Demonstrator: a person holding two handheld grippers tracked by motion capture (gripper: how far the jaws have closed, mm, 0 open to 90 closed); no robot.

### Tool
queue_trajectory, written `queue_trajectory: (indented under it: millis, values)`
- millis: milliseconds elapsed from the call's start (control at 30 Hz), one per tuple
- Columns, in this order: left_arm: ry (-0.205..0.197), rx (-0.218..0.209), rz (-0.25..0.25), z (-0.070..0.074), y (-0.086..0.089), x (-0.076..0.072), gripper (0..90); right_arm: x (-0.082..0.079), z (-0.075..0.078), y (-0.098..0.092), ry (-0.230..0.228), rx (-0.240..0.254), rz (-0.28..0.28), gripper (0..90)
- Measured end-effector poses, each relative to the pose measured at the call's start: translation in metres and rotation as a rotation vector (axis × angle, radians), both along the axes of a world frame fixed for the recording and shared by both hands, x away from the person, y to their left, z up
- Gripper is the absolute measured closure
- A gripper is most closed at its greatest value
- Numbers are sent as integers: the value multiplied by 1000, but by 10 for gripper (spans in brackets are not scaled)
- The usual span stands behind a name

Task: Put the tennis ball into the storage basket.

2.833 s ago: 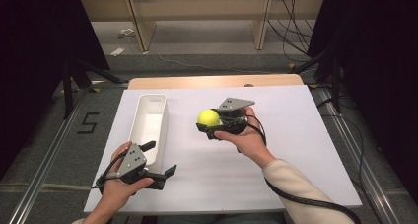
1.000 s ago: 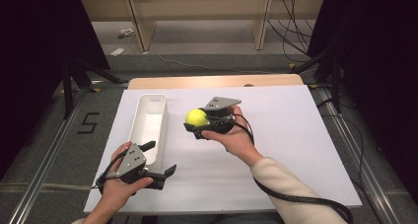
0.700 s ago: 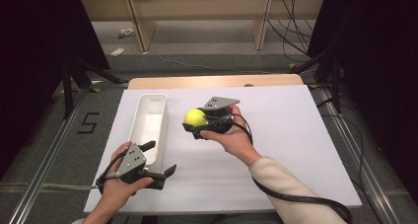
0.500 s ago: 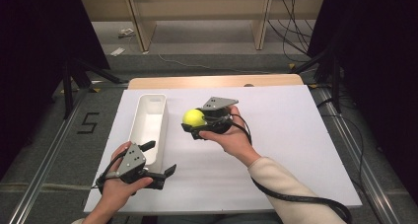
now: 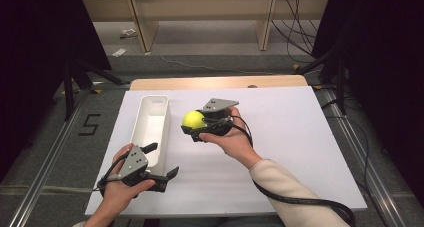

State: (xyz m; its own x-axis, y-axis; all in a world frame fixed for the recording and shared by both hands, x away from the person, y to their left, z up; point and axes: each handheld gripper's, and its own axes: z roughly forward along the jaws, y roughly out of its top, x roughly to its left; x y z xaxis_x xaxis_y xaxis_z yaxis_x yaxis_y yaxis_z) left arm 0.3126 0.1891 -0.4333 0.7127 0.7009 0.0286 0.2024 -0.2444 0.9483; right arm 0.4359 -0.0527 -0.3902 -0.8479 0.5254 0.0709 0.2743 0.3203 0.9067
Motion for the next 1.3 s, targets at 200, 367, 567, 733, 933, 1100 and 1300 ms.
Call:
queue_trajectory:
  millis: [200, 367, 567, 733, 933, 1100, 1300]
  values:
    - [-5, 3, 6, 0, 1, 0, 0, 0, 0, 4, 0, 1, 5, 259]
    - [-5, 4, 4, 0, 0, 0, 0, -1, 0, 6, -1, 2, 9, 259]
    - [-3, 4, 6, 0, 0, 0, 0, 0, -1, 7, 2, -3, 14, 259]
    - [-7, 6, 5, 0, 1, 1, 0, 0, 0, 9, 1, 2, 13, 259]
    - [-8, 6, 4, 0, 1, 1, 0, -1, 2, 14, -1, 5, 23, 259]
    - [-8, 6, 3, 0, 0, 1, 0, -1, 2, 15, -2, 5, 27, 259]
    - [-7, 5, 4, 0, 0, 1, 0, 0, 3, 17, -3, 11, 30, 259]
